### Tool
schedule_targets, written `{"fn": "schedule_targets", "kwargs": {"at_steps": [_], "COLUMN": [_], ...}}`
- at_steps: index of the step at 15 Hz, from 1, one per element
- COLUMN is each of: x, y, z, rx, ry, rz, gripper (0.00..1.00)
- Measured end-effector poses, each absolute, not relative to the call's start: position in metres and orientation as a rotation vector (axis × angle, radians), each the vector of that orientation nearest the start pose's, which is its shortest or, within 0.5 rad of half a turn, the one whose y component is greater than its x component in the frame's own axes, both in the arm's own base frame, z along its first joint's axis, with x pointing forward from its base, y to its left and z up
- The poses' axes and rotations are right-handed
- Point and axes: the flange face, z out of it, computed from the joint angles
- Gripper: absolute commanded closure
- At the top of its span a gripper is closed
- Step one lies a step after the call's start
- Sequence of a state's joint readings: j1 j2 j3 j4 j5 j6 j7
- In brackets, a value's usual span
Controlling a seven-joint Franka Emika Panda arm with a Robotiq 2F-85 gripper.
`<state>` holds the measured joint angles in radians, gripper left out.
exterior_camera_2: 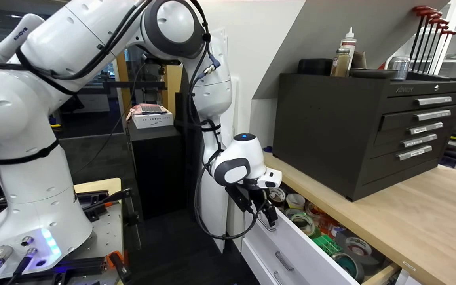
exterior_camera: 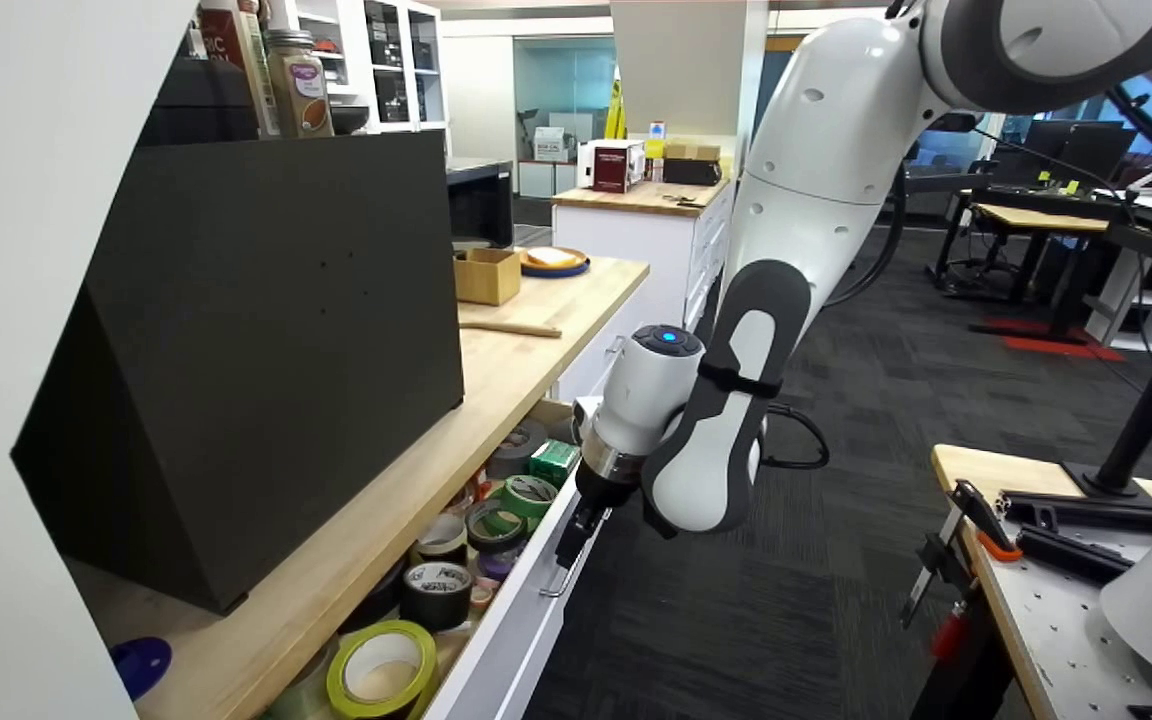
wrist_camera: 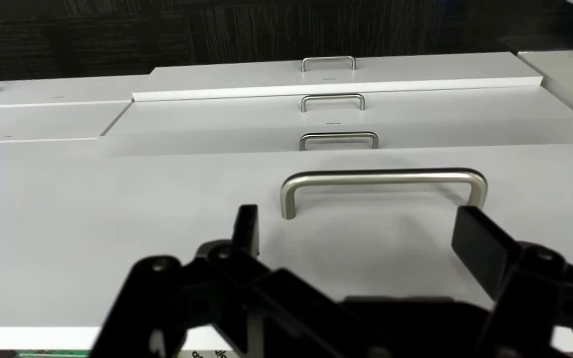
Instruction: Close the top drawer of the dresser
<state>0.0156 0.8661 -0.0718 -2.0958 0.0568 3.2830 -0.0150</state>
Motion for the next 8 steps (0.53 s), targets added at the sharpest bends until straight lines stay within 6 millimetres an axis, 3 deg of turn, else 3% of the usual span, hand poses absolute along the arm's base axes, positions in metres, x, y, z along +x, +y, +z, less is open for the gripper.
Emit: {"fn": "schedule_targets", "kwargs": {"at_steps": [8], "x": [0.576], "y": [-0.042], "z": [0.033], "rx": [-3.146], "ry": [0.113], "rz": [-0.564], "gripper": [0.00]}}
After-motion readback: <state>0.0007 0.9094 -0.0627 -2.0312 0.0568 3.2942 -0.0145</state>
